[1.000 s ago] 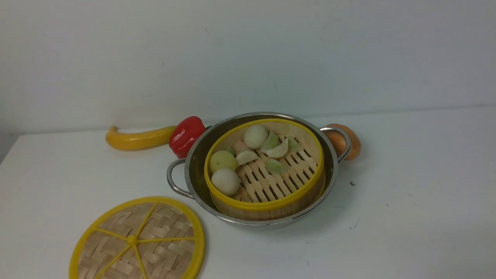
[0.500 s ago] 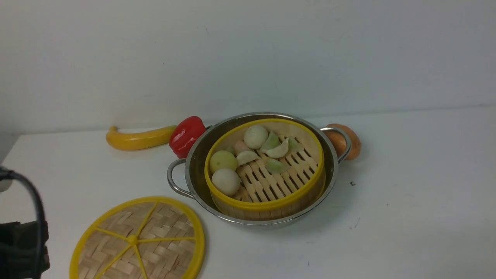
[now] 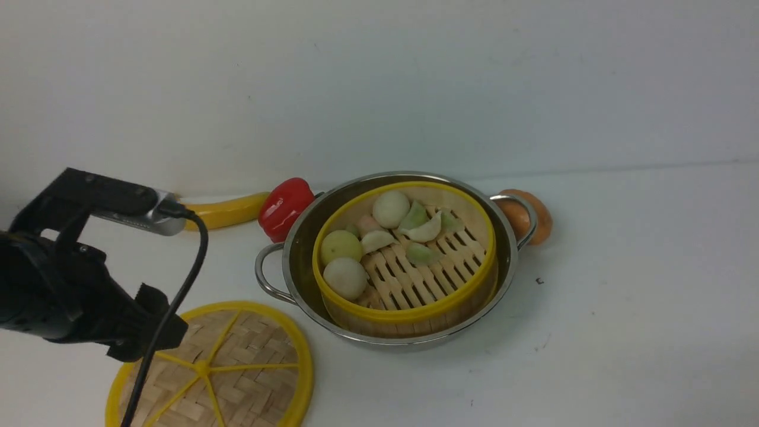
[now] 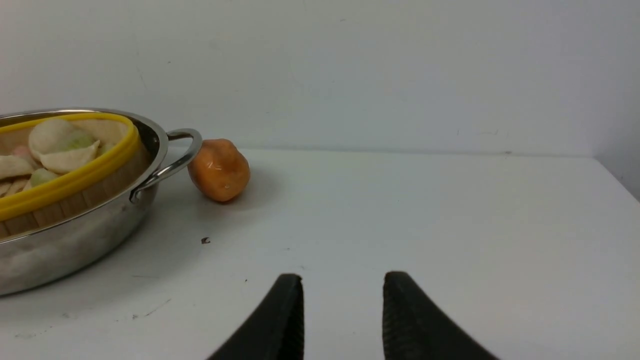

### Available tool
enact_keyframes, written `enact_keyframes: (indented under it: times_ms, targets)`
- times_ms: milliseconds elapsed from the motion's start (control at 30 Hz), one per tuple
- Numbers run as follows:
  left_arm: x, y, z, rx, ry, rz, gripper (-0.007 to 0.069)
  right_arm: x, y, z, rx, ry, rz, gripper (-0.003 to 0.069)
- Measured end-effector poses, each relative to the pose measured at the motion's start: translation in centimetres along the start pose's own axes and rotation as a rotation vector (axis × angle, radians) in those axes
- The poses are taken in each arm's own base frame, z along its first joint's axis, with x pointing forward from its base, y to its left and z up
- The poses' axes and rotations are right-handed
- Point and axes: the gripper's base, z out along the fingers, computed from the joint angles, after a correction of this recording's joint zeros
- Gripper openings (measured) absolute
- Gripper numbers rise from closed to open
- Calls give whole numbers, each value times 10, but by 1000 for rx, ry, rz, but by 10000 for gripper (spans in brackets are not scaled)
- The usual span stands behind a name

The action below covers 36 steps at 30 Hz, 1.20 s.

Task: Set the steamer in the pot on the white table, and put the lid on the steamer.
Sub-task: 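Grasp the bamboo steamer lid lying on the table by its centre knob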

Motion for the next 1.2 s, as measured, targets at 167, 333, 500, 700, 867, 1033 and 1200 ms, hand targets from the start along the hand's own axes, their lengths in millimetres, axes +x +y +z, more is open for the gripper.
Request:
enact_keyframes:
  times_ms: [167, 333, 500, 700, 867, 1033, 1200]
  targets:
    - [-6, 12, 29, 14, 92, -1, 581, 0, 0, 0, 0, 0, 0, 246]
    - [-7, 18, 57, 48, 170, -21, 506, 0, 0, 0, 0, 0, 0, 246]
    - [-6, 18, 75, 91, 205, -4, 491, 0, 0, 0, 0, 0, 0, 246]
    - [-11, 8, 87, 93, 198, 87, 491, 0, 0, 0, 0, 0, 1, 246]
    - [-8, 11, 96, 62, 239, 92, 489, 0, 0, 0, 0, 0, 1, 246]
    - [-9, 14, 107, 45, 231, 89, 489, 0, 0, 0, 0, 0, 1, 246]
    - [-7, 16, 117, 47, 255, 89, 489, 0, 0, 0, 0, 0, 1, 246]
